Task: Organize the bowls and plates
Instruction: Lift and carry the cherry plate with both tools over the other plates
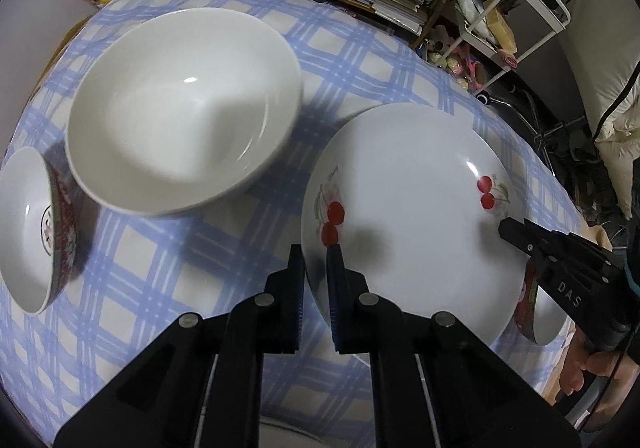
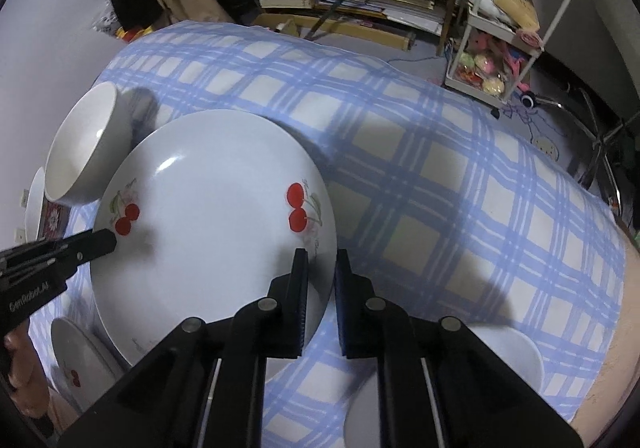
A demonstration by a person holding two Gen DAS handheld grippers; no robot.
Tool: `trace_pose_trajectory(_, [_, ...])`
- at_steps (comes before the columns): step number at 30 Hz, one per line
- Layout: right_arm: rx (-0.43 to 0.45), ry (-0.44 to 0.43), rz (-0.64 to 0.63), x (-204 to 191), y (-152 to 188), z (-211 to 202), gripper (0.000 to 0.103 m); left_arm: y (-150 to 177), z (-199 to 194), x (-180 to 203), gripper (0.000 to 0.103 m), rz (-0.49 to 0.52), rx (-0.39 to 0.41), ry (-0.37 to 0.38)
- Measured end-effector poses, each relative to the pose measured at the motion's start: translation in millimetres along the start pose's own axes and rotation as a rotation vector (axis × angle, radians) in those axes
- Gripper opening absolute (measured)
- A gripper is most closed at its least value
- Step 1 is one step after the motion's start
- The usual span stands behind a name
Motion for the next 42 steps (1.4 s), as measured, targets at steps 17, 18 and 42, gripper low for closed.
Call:
trace_pose_trajectory(17, [0.039,-0.055,0.039,-13,33,-40,0.013,32,-54,-1,0.010,0.077,0.032,0.015])
trace_pose_trajectory(18, [0.039,-0.065,0.045,-15,37,-42,0.013,34,-56,-2,0.010,0.079,0.032,0.014])
trace_pose_trajectory(42, [0.042,-0.192,0.054,-73,111,-63,0.014,122,-104,-47,0.010,0.053,0.031,-0.045])
Point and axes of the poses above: each gripper's, at about its wrist camera, not at the fingertips, and z roughly the way its jaws point, x to its right, y to its underside, the point moved 6 cm from there along z, roughly the way its jaws point, and after that the axes turned 15 degrees about z, right-handed, at the moved point
